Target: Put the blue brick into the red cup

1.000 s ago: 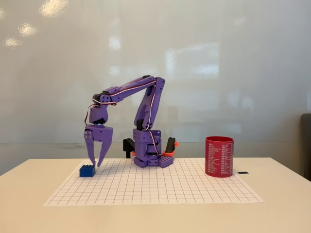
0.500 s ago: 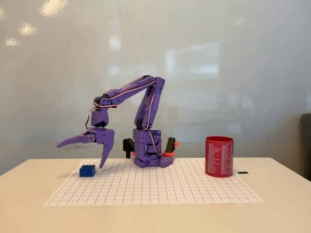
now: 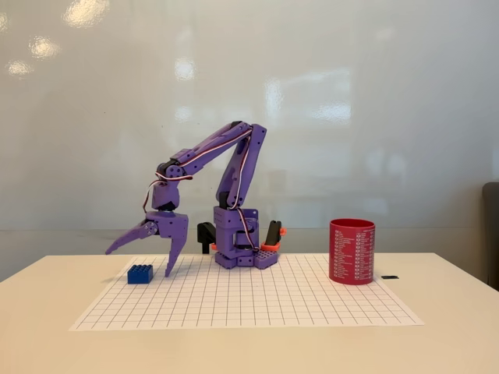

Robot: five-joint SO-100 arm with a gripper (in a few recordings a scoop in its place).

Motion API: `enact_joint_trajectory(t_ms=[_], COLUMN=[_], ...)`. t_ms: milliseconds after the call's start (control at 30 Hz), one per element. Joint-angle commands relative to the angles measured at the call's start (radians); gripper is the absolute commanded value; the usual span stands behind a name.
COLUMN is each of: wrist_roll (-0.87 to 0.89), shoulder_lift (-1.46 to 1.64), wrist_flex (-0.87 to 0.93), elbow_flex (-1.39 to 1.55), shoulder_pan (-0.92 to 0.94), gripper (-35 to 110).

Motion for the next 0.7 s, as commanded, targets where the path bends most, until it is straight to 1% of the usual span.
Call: enact_joint_trajectory(t_ms=[0,233,433,500,667], wrist_roll=[0.006,-0.026,0.009,0.023,0.025], shoulder_lift=[-0.014,-0.014,-0.009,-0.008,0.003], wrist_flex=[-0.052,-0.071,-0.098,-0.091,0.061], elbow_flex=[0.017,0.023,0.002,-0.069,-0.394], shoulder_pan=[-0.005,-0.008,0.002,0.003,0.023], gripper=[0,-1,-1,-1,-1])
